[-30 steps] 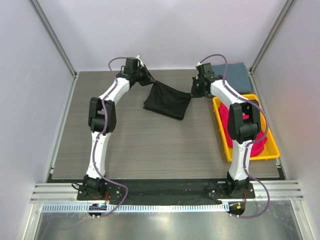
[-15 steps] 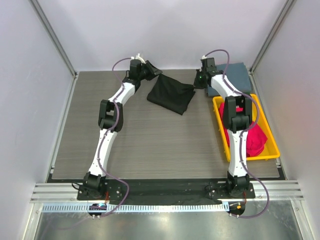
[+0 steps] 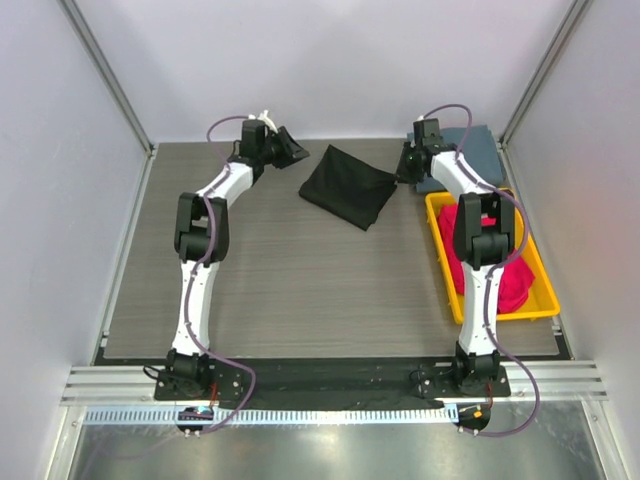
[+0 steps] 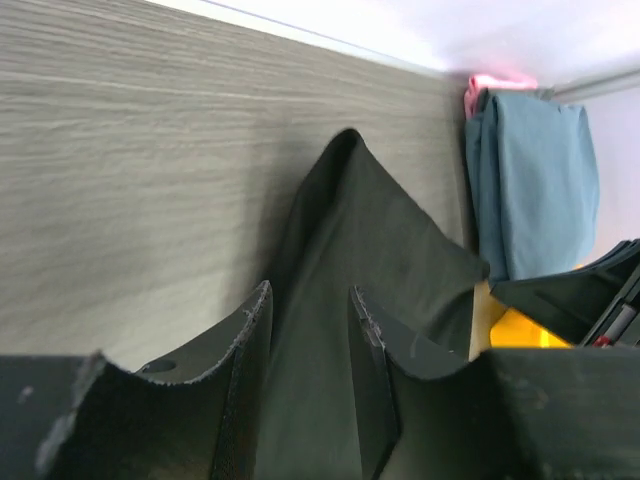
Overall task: Fold and stack the t-shirts
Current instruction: Fold the tshirt
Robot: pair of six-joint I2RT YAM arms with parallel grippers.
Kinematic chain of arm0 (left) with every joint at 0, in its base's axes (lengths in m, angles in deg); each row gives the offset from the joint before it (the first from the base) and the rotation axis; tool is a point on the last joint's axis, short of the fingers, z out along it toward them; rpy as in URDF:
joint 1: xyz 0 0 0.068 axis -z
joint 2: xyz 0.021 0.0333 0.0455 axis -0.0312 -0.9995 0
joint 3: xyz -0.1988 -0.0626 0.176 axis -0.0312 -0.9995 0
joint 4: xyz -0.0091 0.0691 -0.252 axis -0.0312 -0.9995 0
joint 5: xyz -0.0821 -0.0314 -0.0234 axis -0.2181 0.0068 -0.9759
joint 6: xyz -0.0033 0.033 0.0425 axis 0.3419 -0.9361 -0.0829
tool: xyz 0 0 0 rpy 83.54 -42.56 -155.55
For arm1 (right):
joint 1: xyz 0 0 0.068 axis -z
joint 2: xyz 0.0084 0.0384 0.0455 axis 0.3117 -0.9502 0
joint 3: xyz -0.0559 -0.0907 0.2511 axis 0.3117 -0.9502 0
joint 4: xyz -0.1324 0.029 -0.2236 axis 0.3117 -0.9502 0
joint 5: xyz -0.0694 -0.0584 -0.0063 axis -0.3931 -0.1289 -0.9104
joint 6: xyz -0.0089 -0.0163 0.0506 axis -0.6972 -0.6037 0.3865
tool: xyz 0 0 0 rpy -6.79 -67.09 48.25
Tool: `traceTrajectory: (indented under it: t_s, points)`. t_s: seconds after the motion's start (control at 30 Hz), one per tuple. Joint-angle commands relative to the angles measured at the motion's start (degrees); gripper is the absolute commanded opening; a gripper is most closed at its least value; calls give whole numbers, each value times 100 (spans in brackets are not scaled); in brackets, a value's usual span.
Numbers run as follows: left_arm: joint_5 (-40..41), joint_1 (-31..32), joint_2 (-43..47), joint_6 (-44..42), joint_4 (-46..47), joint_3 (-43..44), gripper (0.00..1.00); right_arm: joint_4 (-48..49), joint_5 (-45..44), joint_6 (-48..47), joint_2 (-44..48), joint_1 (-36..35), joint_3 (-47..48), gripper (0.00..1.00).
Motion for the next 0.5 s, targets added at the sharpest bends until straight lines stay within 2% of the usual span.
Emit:
traceTrajectory:
  t_s: [0.0,0.2,0.47]
  points:
    - [-354,-49,793,-595,-576,-180,38,74,104,175,819,-7,-250,27]
    - [-452,-49,1241,-754,-701,-1146,38,170,315,378,1461,-104,-1129,40]
    - [-680,-49,1040,-798,-701,-1569,36,697,570,668,1892,-332,-2228,42]
